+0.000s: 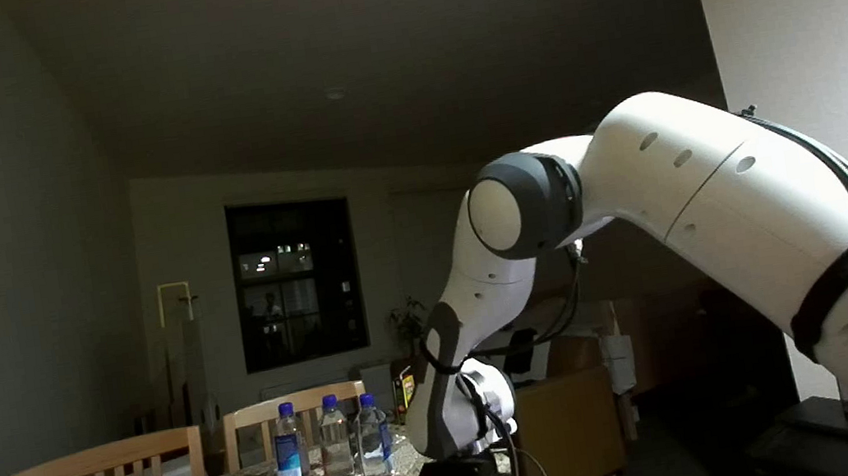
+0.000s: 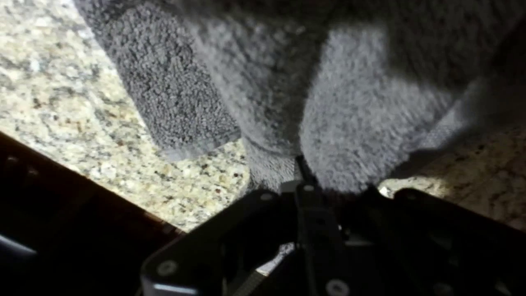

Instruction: Move the grey towel to the right

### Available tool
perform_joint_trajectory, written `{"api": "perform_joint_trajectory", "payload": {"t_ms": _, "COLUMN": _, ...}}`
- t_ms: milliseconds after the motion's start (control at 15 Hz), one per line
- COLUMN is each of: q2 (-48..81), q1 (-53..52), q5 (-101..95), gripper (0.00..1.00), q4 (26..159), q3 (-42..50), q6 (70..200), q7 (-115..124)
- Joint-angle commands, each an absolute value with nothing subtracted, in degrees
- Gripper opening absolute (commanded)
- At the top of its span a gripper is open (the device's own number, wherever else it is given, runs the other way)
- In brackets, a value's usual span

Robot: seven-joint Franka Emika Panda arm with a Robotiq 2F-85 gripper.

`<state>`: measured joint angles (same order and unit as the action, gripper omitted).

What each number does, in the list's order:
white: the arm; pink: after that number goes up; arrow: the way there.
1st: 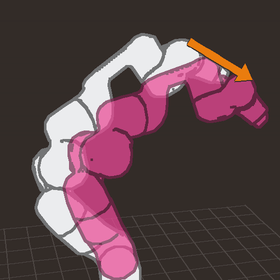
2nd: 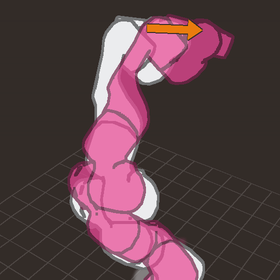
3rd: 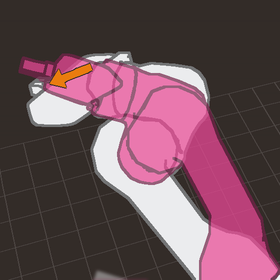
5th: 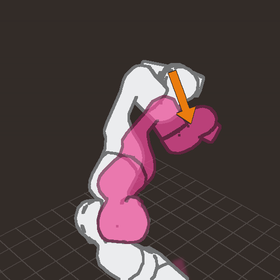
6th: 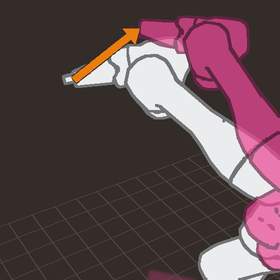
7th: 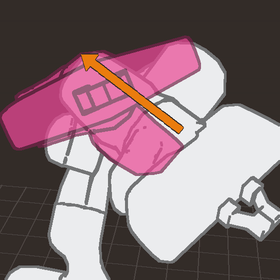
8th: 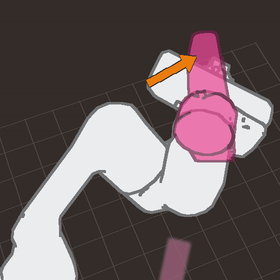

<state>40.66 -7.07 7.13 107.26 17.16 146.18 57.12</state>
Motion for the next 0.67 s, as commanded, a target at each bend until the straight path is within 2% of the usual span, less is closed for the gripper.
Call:
{"api": "perform_joint_trajectory", "payload": {"t_ms": 0, "q2": 36.19, "q1": -8.89, "q5": 1.76, "gripper": 0.09, "q4": 108.79, "q3": 19.35, "q6": 139.36, "q7": 61.05}}
{"api": "perform_joint_trajectory", "payload": {"t_ms": 600, "q2": 26.11, "q1": -7.80, "q5": -7.89, "gripper": 0.08, "q4": 107.85, "q3": 16.87, "q6": 128.19, "q7": 60.47}}
